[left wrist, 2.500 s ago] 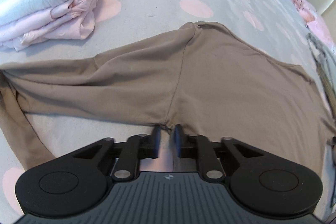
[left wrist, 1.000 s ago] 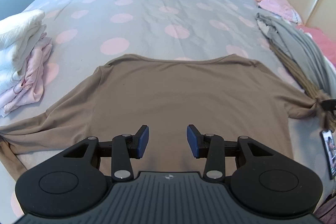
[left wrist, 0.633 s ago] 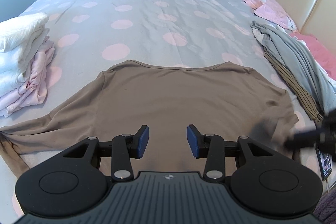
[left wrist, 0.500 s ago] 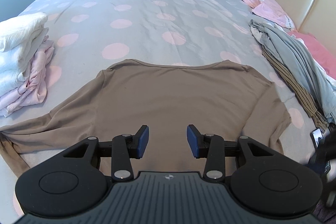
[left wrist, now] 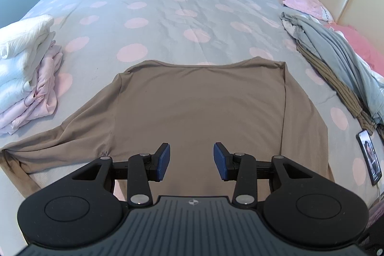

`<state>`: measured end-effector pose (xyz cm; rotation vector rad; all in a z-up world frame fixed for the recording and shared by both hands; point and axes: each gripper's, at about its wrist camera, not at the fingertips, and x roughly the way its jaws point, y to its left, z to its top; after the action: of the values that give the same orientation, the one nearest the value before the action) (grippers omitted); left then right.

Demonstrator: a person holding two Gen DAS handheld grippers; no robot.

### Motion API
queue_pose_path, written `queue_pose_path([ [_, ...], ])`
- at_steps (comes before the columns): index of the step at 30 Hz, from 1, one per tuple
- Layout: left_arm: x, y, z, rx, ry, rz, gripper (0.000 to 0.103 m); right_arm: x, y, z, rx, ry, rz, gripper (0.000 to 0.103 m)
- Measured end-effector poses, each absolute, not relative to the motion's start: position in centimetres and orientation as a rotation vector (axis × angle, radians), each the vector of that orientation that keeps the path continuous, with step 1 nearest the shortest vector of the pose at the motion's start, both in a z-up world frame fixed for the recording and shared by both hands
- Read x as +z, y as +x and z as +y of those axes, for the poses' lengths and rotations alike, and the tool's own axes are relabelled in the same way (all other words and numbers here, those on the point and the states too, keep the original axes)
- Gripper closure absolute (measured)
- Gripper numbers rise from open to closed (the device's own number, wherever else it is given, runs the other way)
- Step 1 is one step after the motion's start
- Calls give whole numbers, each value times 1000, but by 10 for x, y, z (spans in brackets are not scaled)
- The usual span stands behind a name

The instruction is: Fold clothes

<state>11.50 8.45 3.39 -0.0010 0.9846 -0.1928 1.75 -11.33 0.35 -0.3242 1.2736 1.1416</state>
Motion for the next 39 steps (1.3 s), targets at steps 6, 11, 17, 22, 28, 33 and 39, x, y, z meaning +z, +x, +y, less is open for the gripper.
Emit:
queue_pose_path([
  [6,22,102,80,-232,42,1036,64,-4,1,-131,1156,-309,1293,70],
  [11,6,76,67,-352,78,1098,64,-14,1,-162,1064,-275,1310,70],
  [17,-21,35,56,-524,95,1184,64,-41,0,-188,955,-195,1337,70],
  [22,-35,10,49,-619,106,1216,64,-61,-4,-200,903,-55,1338,70],
  [28,-34,-5,39,-684,158,1206,67,-84,-3,-190,823,108,1333,70],
  [33,-37,-11,30,-725,184,1203,90,-93,-4,-182,778,135,1345,89],
  [39,-21,-18,30,-762,183,1155,102,-74,-4,-193,783,199,1305,101],
])
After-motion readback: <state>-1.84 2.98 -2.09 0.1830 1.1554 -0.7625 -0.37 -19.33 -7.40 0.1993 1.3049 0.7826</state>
